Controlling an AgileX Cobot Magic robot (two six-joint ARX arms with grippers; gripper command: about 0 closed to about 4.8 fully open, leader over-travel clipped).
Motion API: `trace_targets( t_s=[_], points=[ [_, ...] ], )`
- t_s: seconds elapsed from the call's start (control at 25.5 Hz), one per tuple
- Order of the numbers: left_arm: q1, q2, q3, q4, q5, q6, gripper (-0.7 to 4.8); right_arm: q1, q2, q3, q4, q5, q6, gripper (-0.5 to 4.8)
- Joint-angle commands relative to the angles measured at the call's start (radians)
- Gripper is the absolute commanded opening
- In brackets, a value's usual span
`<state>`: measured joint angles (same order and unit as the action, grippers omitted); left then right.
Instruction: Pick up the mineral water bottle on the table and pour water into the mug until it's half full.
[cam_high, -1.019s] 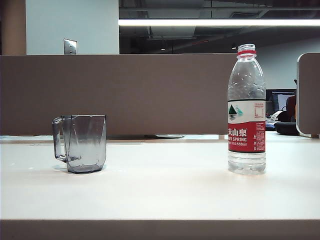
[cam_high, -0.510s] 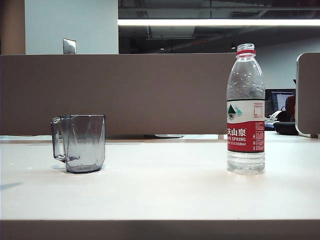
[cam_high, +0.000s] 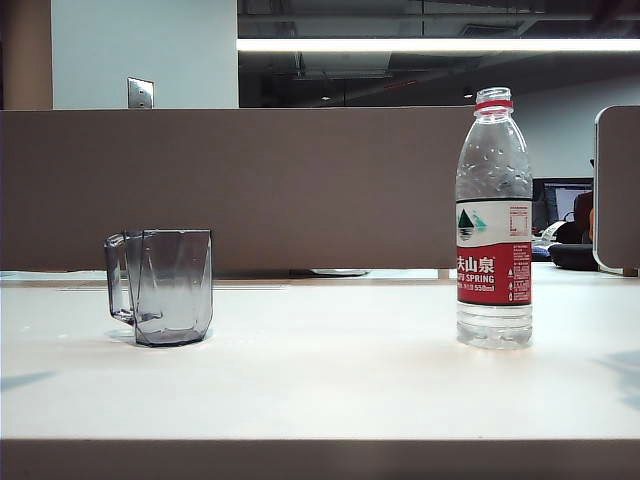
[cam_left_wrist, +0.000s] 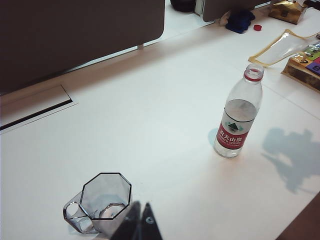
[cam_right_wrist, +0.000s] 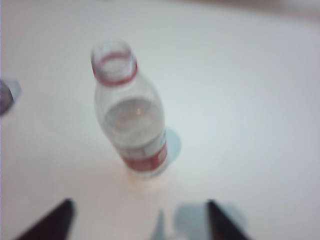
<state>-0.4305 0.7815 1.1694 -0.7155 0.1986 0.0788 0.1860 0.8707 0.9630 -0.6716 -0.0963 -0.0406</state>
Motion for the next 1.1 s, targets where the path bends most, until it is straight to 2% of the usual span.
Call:
trace_targets(
  t_s=[0.04, 0.2, 0.27, 0.35, 0.47, 0.55, 0.67, 0.71, 0.82, 0.86, 0.94, 1.1],
  points=[
    [0.000, -0.002, 0.003, 0.017, -0.002, 0.039, -0.05, 0.029, 0.018, -0.097, 0.078, 0.012, -0.013, 4.79],
    [0.000, -0.003, 0.003, 0.017, -0.002, 0.042, -0.05, 0.036, 0.033, -0.220, 0.190, 0.006, -0.012, 4.79],
    [0.000, -0.003, 0.003, 0.018, -0.002, 0.045, -0.05, 0.036, 0.039, -0.315, 0.330, -0.027, -0.012, 4.79],
    [0.000, -0.003, 0.003, 0.018, -0.003, 0.045, -0.05, 0.036, 0.042, -0.449, 0.581, -0.067, -0.012, 4.79],
    [0.000, -0.003, 0.003, 0.018, -0.003, 0.045, -0.05, 0.036, 0.053, -0.584, 0.856, -0.088, -0.009, 4.79],
    [0.000, -0.002, 0.003, 0.018, -0.003, 0.045, -0.05, 0.036, 0.095, -0.640, 0.980, -0.094, -0.008, 4.79],
    [0.000, -0.002, 0.003, 0.019, -0.003, 0.045, -0.05, 0.036, 0.212, -0.650, 1.072, -0.190, 0.001, 4.79],
    [0.000, -0.002, 0.003, 0.023, -0.004, 0.045, -0.05, 0.036, 0.267, -0.649, 1.130, -0.194, 0.027, 4.79],
    [0.000, -0.002, 0.003, 0.029, -0.003, 0.045, -0.05, 0.036, 0.408, -0.642, 1.295, -0.175, 0.045, 4.79],
    [0.000, -0.002, 0.003, 0.029, -0.003, 0.045, -0.05, 0.036, 0.462, -0.633, 1.337, -0.123, 0.048, 4.79],
    [0.000, -0.003, 0.003, 0.028, -0.003, 0.045, -0.05, 0.036, 0.515, -0.619, 1.369, -0.088, 0.060, 4.79],
    [0.000, -0.003, 0.003, 0.028, -0.004, 0.045, -0.05, 0.036, 0.566, -0.595, 1.445, -0.116, 0.097, 4.79]
  ],
)
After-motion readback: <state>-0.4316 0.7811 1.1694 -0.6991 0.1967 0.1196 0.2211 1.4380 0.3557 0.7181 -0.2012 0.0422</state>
